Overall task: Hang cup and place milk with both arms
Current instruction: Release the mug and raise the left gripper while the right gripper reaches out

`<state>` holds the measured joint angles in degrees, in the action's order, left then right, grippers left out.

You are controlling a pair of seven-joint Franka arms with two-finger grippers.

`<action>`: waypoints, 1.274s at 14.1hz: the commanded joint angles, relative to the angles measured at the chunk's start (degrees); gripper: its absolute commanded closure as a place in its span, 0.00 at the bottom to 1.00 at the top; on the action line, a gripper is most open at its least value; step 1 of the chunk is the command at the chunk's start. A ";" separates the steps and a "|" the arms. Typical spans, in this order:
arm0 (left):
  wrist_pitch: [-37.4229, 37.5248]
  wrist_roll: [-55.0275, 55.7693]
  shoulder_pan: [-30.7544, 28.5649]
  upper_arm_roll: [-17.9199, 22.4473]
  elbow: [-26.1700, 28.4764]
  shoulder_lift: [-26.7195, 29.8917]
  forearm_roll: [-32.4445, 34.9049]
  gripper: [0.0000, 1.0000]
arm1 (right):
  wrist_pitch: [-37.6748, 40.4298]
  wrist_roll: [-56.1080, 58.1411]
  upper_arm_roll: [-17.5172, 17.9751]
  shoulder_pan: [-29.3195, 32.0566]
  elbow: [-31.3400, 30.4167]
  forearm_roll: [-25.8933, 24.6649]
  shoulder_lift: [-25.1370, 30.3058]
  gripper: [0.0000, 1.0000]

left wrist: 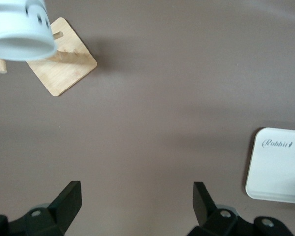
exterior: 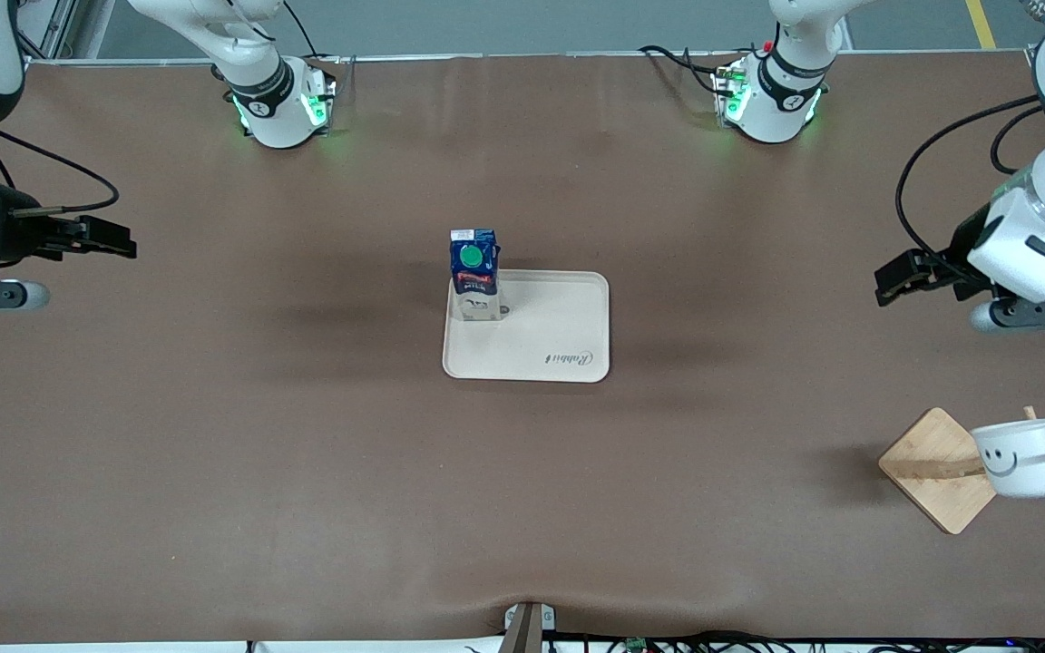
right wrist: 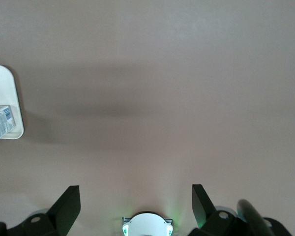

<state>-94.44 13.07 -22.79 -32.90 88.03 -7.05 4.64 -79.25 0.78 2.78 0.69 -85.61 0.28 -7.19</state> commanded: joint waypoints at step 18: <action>6.29 -7.26 19.63 21.82 3.99 11.53 -4.46 0.00 | -15.57 -18.12 -0.14 -25.18 2.99 19.06 -15.38 0.00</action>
<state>-88.17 7.47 -4.15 -13.22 88.34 0.61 2.32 -91.87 -8.62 3.28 -19.09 -83.80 18.89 -20.13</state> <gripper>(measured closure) 0.000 0.000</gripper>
